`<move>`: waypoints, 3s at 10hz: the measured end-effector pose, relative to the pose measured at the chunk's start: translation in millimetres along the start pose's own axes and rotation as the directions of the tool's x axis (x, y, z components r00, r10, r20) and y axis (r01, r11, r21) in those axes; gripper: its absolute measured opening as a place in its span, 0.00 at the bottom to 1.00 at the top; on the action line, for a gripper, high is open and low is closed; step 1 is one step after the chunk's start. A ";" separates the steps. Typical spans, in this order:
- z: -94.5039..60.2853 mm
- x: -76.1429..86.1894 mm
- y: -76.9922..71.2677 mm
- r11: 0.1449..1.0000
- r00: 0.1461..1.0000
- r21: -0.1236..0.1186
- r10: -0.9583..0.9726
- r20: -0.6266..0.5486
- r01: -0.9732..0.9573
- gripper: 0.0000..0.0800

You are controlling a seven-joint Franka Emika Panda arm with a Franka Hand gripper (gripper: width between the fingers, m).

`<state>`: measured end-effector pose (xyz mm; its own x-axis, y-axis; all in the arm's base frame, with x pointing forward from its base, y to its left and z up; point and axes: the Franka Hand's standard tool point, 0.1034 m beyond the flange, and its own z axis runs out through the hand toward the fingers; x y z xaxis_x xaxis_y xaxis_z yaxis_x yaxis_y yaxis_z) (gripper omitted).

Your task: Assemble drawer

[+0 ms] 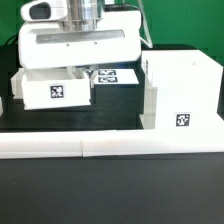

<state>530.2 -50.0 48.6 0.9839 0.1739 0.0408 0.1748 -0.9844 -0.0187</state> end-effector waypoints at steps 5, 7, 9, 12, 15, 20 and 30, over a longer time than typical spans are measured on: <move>6.4 -5.7 11.0 0.914 0.914 -0.010 -0.406 0.020 0.406 0.05; 6.6 -6.9 14.3 0.857 0.856 -0.013 -0.515 0.031 0.516 0.05; 7.0 -7.3 15.1 0.789 0.789 -0.012 -0.613 0.042 0.614 0.05; 7.9 -0.2 -1.5 0.653 0.652 -0.004 -0.756 0.063 0.757 0.05; 11.2 2.3 2.5 0.478 0.474 0.030 -0.877 0.083 0.878 0.05; 17.7 0.3 1.3 0.163 0.155 0.059 -0.982 0.112 0.985 0.05; 21.3 8.3 -11.2 0.236 0.231 0.031 -0.967 0.109 0.971 0.05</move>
Offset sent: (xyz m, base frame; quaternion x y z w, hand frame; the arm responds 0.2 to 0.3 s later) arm 0.0000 0.0000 0.0000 0.0000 0.0000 -0.1938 0.9810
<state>537.2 -36.9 27.8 0.0626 0.9947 -0.0815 0.9980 -0.0625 0.0040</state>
